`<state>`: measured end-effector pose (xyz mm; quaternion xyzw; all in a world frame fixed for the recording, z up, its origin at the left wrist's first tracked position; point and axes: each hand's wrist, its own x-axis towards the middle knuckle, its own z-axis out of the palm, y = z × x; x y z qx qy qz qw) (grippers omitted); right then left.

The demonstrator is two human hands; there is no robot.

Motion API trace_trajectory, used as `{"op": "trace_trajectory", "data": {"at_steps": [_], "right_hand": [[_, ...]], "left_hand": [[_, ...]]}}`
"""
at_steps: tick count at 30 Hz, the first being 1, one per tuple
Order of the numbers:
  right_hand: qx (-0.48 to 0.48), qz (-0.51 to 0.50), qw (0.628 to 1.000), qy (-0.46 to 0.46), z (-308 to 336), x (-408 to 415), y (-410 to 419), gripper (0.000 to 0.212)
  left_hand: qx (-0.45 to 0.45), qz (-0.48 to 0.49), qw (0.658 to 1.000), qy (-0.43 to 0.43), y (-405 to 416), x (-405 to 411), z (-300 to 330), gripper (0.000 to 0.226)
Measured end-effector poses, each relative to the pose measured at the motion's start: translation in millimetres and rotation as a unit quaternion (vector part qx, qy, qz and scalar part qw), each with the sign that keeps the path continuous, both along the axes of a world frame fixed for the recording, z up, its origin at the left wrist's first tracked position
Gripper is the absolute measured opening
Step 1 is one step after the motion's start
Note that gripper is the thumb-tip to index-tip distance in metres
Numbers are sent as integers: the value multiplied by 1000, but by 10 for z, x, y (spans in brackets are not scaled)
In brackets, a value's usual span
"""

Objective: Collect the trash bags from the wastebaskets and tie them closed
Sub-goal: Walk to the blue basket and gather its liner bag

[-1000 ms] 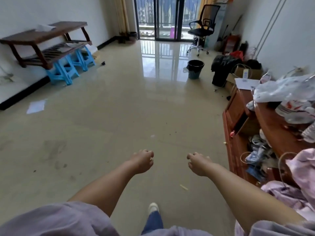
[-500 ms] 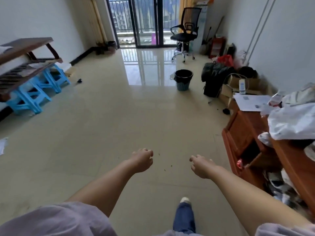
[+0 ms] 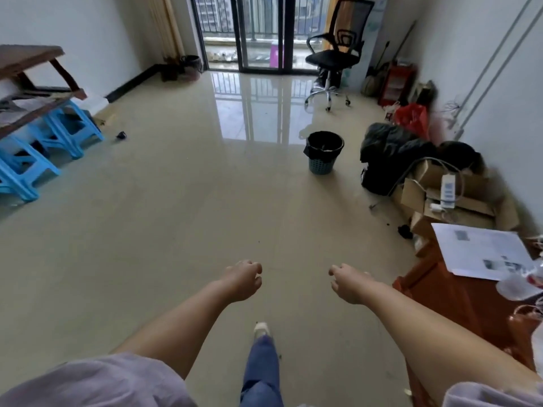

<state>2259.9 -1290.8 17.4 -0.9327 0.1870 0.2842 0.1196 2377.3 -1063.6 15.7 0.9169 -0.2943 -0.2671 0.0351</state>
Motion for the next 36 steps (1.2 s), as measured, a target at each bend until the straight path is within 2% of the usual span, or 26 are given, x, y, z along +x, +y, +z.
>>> {"op": "trace_trajectory", "data": {"at_steps": [9, 18, 22, 29, 36], "right_hand": [[6, -34, 999, -16, -12, 2030, -1060, 42], [17, -49, 999, -7, -159, 3723, -2162, 41], [20, -41, 999, -15, -231, 4565, -2790, 41], [21, -50, 998, 28, -214, 5851, -3901, 39], [48, -71, 996, 32, -526, 7276, -4430, 39]], "left_hand": [[9, -36, 999, 3, -1203, 2243, -21, 35], [16, -80, 997, 5, -2430, 3991, -94, 37], [12, -71, 997, 10, -3075, 4820, -186, 37], [-25, -45, 998, 41, -4100, 6096, -156, 34], [20, -87, 995, 49, -4740, 7622, -443, 36]]}}
